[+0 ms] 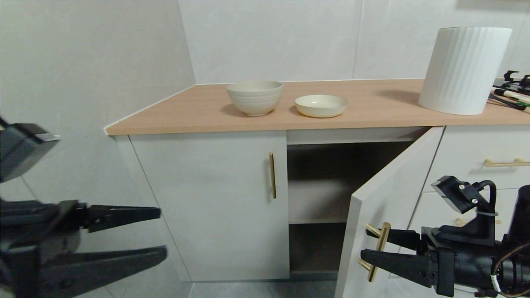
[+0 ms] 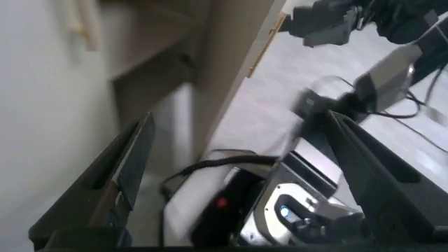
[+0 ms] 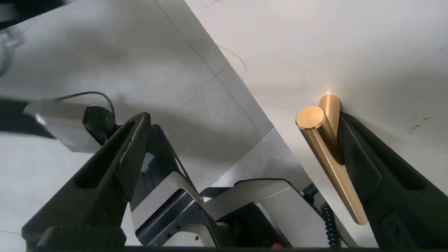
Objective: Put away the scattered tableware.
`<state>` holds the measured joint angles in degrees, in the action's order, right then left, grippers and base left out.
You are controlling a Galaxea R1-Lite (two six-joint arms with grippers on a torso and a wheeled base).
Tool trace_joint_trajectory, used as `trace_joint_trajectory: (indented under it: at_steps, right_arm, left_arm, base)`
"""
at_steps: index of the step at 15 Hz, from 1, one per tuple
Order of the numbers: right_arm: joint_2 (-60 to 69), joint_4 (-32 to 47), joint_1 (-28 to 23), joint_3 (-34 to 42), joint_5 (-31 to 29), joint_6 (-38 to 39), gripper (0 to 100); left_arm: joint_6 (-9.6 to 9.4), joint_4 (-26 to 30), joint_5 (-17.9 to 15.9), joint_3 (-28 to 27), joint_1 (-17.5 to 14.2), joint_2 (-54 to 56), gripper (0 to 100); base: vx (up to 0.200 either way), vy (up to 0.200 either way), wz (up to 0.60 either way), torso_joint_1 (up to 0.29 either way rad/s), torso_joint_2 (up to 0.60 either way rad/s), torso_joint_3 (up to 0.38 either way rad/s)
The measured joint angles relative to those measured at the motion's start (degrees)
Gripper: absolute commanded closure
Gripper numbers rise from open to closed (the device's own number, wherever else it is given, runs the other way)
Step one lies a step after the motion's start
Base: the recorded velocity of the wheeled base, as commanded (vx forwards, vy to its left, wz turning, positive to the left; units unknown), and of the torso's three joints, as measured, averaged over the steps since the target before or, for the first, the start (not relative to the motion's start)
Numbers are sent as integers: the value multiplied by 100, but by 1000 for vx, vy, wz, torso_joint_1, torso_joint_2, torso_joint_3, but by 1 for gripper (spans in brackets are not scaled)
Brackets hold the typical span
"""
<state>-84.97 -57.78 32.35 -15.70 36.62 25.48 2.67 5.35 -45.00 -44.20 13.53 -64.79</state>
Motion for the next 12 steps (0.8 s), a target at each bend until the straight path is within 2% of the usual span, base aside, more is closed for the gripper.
trace_joint_trajectory:
  at_steps: [1,3,4,7,8,9,10,12]
  right_arm:
    - [7,0,0,11,2,2,0]
    - [10,6,0,16,7,2,0]
    - [7,11,0,18,11,6,0]
    - [-17,9,0,33,11,11,0]
    - [-32,6,0,33,11,11,0]
    - [-41,6,0,33,11,9,0]
    - [-48,6,0,33,11,6,0]
    - [-56,6,0,38,11,2,0]
  left_arm:
    - [134,-394,-29,-20,197,-477,0]
    - [562,-1189,-66,-26,603,-1337,0]
    - [716,-1540,-77,38,794,-1715,0]
    - [951,-2659,-68,551,1370,-2671,0]
    - [1070,-2886,-66,669,1497,-2854,100]
    - [1125,-2933,-63,735,1568,-2989,100]
    - [1263,-2971,-57,763,1631,-3074,100]
    - [1307,-3070,-55,766,1687,-3182,100]
  base:
    - [0,0,0,0,0,0]
    - [0,0,0,0,0,0]
    - [0,0,0,0,0,0]
    - [0,0,0,0,0,0]
    - [0,0,0,0,0,0]
    - [0,0,0,0,0,0]
    - [0,0,0,0,0,0]
    - [0,0,0,0,0,0]
